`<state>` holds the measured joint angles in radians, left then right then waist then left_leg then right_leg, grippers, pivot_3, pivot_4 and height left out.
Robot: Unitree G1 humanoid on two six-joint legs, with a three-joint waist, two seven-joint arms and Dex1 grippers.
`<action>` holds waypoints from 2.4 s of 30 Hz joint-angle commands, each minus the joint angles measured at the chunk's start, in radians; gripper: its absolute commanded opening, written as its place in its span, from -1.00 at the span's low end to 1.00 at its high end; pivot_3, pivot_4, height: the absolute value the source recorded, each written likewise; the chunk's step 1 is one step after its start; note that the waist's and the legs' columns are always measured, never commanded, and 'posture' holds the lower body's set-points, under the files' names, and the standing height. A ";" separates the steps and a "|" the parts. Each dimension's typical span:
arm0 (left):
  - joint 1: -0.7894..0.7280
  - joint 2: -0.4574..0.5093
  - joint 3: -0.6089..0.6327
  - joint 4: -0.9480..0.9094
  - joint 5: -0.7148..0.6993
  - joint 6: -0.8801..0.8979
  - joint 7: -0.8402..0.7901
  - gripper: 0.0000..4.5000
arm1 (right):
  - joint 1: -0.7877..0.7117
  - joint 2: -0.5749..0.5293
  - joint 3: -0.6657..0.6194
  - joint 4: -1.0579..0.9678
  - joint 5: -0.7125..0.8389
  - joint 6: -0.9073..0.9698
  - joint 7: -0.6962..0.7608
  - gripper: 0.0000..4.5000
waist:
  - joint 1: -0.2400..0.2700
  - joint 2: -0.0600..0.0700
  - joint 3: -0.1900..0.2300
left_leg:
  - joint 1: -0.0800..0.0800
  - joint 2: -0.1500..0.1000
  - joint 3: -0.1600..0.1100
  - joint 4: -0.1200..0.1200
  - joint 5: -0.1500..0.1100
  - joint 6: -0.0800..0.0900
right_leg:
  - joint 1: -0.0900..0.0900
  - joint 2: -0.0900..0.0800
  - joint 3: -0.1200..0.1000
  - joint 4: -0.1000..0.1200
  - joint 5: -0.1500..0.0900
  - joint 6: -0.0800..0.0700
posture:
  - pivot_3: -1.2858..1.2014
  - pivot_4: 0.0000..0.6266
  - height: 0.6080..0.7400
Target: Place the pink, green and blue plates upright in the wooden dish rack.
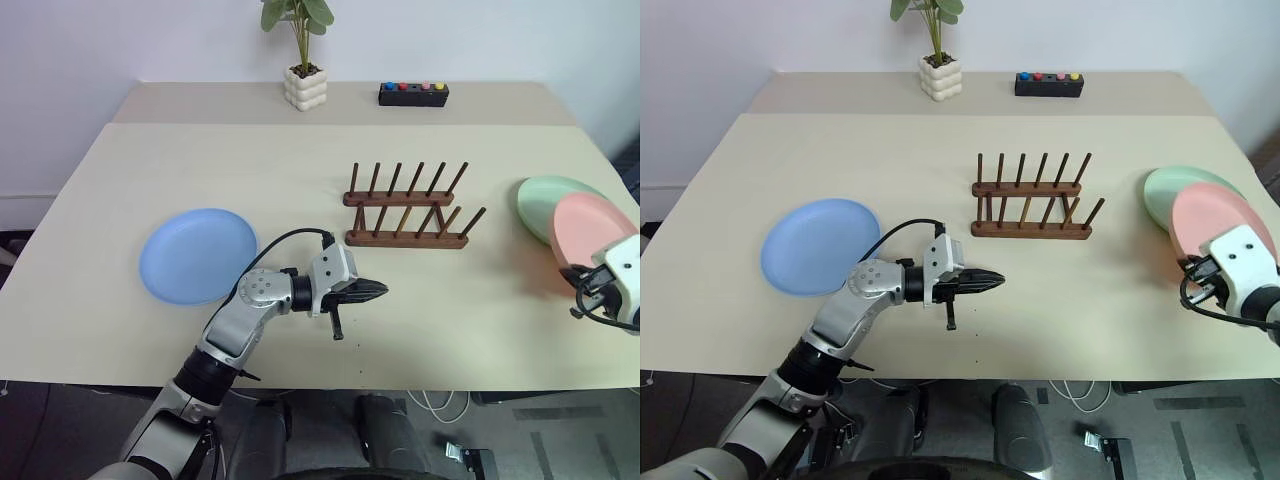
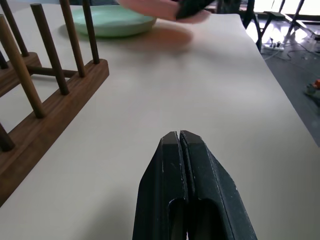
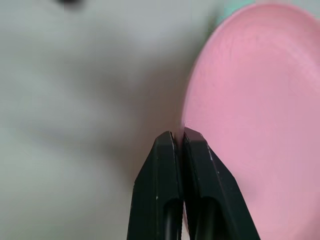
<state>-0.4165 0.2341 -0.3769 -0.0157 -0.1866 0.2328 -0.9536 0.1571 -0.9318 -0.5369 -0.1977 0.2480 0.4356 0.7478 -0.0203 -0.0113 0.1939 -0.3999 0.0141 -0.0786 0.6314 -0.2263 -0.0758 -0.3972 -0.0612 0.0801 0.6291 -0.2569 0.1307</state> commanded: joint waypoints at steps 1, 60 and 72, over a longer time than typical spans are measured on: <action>-0.023 -0.012 0.000 -0.002 -0.006 -0.022 -0.003 -1.00 | -0.214 -0.016 -0.042 -0.064 0.073 -0.098 -0.026 -0.99 | -0.008 0.002 0.001 | 0.000 0.000 0.001 0.000 0.000 0.000 | -0.001 0.000 0.000 0.000 0.000 0.000 | 0.03 -0.52 0.85; 0.040 0.043 0.053 -0.086 -0.012 0.001 0.120 -1.00 | -0.682 0.131 -0.053 0.301 0.848 0.426 0.296 -0.99 | 0.003 0.003 0.001 | -0.007 0.000 -0.002 0.000 0.000 0.001 | -0.006 0.000 -0.002 0.001 0.003 0.003 | 0.03 -0.52 0.85; 0.039 0.024 0.080 -0.096 -0.038 -0.024 0.123 -1.00 | -0.704 0.148 -0.010 0.411 0.794 0.403 0.261 -0.99 | 0.003 0.003 0.001 | -0.007 0.000 -0.002 0.000 0.000 0.001 | -0.006 0.000 -0.002 0.001 0.003 0.003 | 0.03 -0.52 0.85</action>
<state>-0.3731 0.2669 -0.3252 -0.0633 -0.1973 0.2286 -0.8317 -0.5194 -0.7783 -0.5344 0.2085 1.0460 0.8645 1.0064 -0.0173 -0.0080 0.1951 -0.4067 0.0139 -0.0805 0.6313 -0.2266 -0.0753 -0.4035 -0.0613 0.0781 0.6304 -0.2540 0.1338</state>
